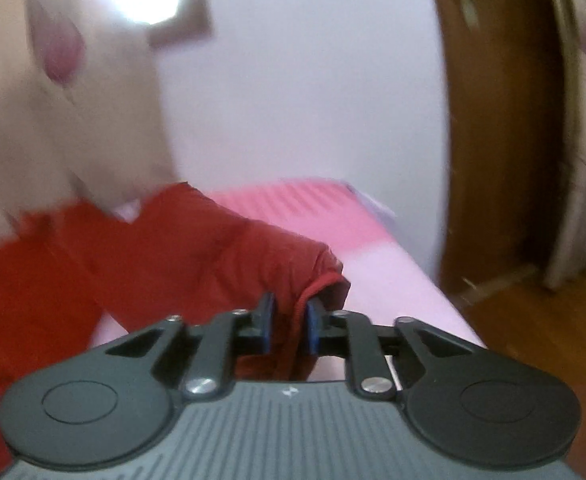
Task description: Fold large clothes
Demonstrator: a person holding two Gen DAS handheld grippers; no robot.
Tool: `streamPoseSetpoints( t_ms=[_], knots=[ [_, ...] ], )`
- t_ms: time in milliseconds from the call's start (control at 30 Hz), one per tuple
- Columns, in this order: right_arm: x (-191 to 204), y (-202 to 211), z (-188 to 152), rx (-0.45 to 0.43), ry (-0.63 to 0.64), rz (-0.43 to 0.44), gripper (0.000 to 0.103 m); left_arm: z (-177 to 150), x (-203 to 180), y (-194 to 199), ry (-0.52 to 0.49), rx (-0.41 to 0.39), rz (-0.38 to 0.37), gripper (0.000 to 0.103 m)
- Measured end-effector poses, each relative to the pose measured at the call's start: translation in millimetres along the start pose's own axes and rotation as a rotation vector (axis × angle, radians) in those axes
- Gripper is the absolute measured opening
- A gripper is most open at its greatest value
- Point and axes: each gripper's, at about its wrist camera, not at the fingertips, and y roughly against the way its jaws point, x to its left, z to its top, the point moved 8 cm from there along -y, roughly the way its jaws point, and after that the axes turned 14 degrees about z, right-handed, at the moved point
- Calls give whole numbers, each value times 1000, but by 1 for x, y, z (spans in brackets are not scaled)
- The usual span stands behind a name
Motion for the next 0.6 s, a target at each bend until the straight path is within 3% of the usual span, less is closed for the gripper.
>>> streamPoseSetpoints(
  t_ms=[33,67,100,167,300,400,533,567,600],
  knots=[
    [-2,6,-3,-17,-7,-45,52,-1,1,-1,13,6,-16,103],
    [4,15,-6,-54,-16,-37,74,-2,2,-2,29,13,-30,103],
    [14,24,-8,-92,-30,11,84,-3,3,-4,41,22,-39,103],
    [50,33,-18,-103,-58,175,86,-5,6,-11,71,71,-91,103],
    [130,30,-50,10,-79,482,98,-11,6,-23,118,132,-161,103],
    [176,9,-73,118,-82,578,98,-15,-3,-29,113,163,-222,103],
    [206,-9,-105,215,-123,652,98,-21,-19,-39,124,240,-313,101],
    [214,-16,-110,235,-148,680,98,-23,-23,-40,142,266,-354,98],
    [219,-18,-116,251,-156,703,96,-25,-29,-40,148,289,-387,82]
  ],
)
